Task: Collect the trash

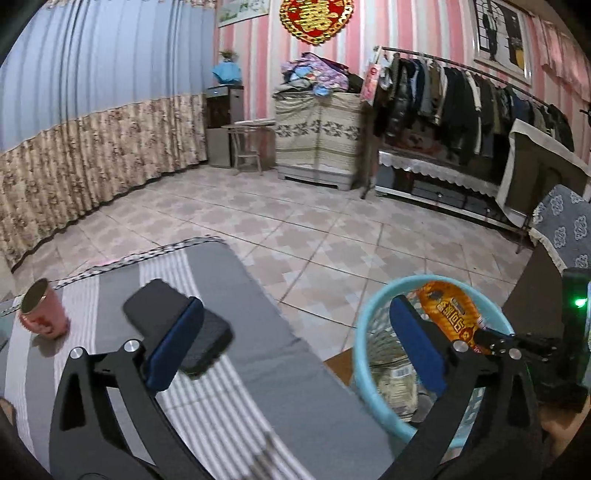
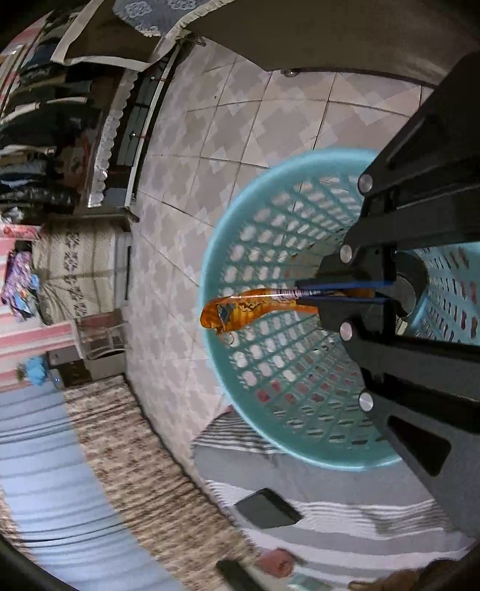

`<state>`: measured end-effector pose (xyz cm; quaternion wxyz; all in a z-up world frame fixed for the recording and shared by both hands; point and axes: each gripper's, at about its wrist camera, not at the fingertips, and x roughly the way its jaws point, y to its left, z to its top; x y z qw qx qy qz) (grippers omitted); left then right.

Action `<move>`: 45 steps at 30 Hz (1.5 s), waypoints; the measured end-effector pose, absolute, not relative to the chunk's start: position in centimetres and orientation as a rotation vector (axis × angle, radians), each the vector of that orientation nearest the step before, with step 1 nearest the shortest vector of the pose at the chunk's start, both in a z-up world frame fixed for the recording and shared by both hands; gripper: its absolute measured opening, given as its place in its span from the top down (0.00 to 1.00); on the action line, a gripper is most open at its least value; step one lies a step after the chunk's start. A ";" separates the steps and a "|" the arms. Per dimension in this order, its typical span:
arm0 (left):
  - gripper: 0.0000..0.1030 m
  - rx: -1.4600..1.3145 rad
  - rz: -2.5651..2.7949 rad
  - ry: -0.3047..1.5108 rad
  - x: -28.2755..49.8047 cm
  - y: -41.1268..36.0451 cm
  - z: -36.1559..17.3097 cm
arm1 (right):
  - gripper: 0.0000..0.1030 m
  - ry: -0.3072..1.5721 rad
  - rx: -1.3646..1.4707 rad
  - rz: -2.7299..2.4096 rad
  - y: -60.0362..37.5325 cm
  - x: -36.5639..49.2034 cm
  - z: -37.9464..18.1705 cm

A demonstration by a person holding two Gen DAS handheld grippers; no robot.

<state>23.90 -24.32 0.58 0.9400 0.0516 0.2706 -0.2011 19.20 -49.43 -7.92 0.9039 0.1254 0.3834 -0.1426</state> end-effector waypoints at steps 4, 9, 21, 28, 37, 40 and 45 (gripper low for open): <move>0.05 0.098 -0.386 0.555 23.6 -22.4 0.7 | 0.34 0.799 0.232 -0.304 -48.6 19.7 -8.2; 0.05 0.084 -0.361 0.558 23.2 -20.2 0.9 | 0.20 0.806 0.257 -0.300 -48.5 19.9 -8.7; 0.05 0.007 -0.268 0.491 18.8 -11.7 2.5 | 0.04 0.677 0.158 -0.318 -43.8 17.9 -4.8; 0.05 0.017 -0.148 0.464 15.0 -7.6 3.4 | 0.04 0.530 0.141 -0.215 -37.4 14.2 -0.7; 0.05 0.003 -0.056 0.441 10.7 -2.4 3.5 | 0.04 0.481 0.137 -0.092 -29.7 10.9 0.3; 0.05 -0.008 -0.039 0.430 9.5 -0.7 3.6 | 0.04 0.478 0.123 -0.059 -27.8 10.2 0.3; 0.05 -0.008 0.016 0.425 8.5 1.0 3.3 | 0.04 0.464 0.079 -0.016 -25.1 9.1 0.7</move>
